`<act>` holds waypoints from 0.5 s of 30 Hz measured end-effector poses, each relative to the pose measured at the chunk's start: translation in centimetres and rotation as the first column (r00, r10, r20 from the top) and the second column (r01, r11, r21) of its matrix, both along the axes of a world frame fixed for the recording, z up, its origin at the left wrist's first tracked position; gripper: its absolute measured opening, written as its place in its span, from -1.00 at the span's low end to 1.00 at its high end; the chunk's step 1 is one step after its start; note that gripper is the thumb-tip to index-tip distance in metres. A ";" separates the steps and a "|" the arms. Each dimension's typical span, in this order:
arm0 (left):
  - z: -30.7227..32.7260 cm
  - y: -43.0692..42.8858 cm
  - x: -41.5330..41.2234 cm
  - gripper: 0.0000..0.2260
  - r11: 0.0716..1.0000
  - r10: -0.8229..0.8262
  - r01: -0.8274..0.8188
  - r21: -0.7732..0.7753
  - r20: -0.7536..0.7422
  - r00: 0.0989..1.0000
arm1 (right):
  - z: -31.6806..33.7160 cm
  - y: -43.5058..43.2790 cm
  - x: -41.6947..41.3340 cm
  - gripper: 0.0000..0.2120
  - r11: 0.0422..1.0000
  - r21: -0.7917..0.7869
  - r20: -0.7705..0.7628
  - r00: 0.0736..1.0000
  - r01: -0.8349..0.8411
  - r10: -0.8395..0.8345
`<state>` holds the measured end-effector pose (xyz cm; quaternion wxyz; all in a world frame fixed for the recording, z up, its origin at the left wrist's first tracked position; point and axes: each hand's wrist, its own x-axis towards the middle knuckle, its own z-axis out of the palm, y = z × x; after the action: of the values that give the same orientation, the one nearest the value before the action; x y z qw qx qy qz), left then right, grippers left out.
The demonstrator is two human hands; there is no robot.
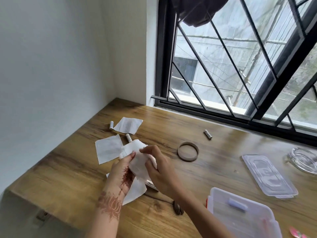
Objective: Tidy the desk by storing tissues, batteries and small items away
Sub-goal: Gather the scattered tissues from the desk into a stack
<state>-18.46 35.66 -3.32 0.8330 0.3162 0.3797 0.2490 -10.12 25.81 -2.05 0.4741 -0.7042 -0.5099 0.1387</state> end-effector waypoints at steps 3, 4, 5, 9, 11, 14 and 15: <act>0.1 1.1 -1.1 -0.75 0.992 0.126 -0.125 0.024 -0.061 0.990 | -0.7 1.0 0.9 -0.83 0.990 0.027 -0.024 0.990 0.140 -0.139; 0.2 1.5 -1.6 -0.72 0.989 0.145 -0.144 0.019 -0.070 0.987 | -1.2 1.3 1.3 -0.87 0.984 0.001 -0.017 0.984 0.177 -0.177; 0.1 2.0 -2.0 -0.72 0.987 0.159 -0.158 0.021 -0.086 0.983 | -1.9 1.7 1.6 -0.91 0.979 -0.041 -0.006 0.980 0.200 -0.200; -0.1 3.0 -4.1 -0.75 0.971 0.237 -0.237 0.017 -0.147 0.960 | -4.3 3.1 2.5 -0.89 0.949 -0.269 0.103 0.984 0.166 -0.143; 0.3 2.9 -5.2 -0.80 0.976 0.217 -0.213 0.041 -0.177 0.960 | -5.1 3.8 2.4 -0.80 0.922 -0.366 0.148 0.986 0.127 -0.077; 1.1 2.4 -6.8 -0.80 0.980 0.197 -0.184 0.073 -0.259 0.945 | -5.7 5.0 1.7 -0.66 0.896 -0.438 0.159 0.987 0.077 -0.008; 1.0 2.5 -7.1 -0.79 0.981 0.191 -0.176 0.080 -0.261 0.946 | -6.1 5.4 1.4 -0.64 0.892 -0.447 0.200 0.980 0.073 0.020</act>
<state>-25.52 38.14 -2.31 0.7379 0.3333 0.5095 0.2911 -8.69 31.21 -8.13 0.2459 -0.8123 -0.4988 0.1755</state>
